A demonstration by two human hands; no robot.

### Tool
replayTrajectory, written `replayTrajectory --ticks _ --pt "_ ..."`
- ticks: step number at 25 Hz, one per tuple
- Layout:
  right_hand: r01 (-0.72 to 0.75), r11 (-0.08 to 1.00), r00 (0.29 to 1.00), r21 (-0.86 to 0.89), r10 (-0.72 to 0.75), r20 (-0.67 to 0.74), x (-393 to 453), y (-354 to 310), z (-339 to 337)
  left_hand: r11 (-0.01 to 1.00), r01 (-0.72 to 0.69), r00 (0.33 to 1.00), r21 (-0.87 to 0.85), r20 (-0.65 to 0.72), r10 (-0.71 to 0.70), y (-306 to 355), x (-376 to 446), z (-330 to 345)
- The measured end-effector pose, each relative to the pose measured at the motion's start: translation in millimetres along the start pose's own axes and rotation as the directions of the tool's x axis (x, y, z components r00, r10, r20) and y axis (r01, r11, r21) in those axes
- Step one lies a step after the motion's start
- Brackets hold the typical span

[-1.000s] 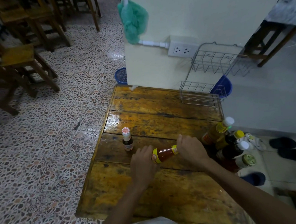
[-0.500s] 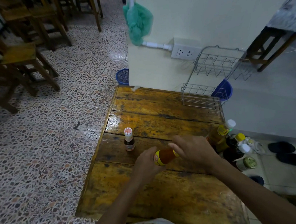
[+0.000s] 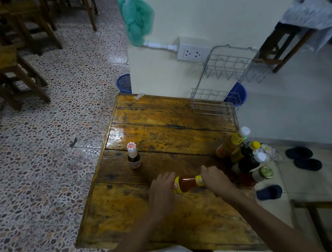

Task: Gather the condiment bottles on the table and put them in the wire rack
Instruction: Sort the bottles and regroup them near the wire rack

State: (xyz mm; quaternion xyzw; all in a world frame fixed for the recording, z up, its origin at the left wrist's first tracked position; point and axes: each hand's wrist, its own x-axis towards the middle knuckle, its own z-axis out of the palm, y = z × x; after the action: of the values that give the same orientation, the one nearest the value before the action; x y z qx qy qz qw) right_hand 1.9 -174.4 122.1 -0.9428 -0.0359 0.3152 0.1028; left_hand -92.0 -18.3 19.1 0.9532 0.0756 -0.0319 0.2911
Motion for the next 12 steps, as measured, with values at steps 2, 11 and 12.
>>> replayTrajectory --ticks 2,11,12 --pt "-0.134 0.951 0.989 0.278 0.112 0.092 -4 12 3 1.0 -0.013 0.999 0.001 0.042 0.013 4 -3 14" --pt "0.295 0.955 0.865 0.027 -0.255 -0.431 -14 78 -61 0.955 0.002 0.985 -0.295 0.163 0.048 112 70 49" --pt "0.293 0.956 0.856 0.013 -0.256 -0.449 -9 87 -72 0.942 -0.006 0.984 -0.336 0.163 0.065 123 80 55"
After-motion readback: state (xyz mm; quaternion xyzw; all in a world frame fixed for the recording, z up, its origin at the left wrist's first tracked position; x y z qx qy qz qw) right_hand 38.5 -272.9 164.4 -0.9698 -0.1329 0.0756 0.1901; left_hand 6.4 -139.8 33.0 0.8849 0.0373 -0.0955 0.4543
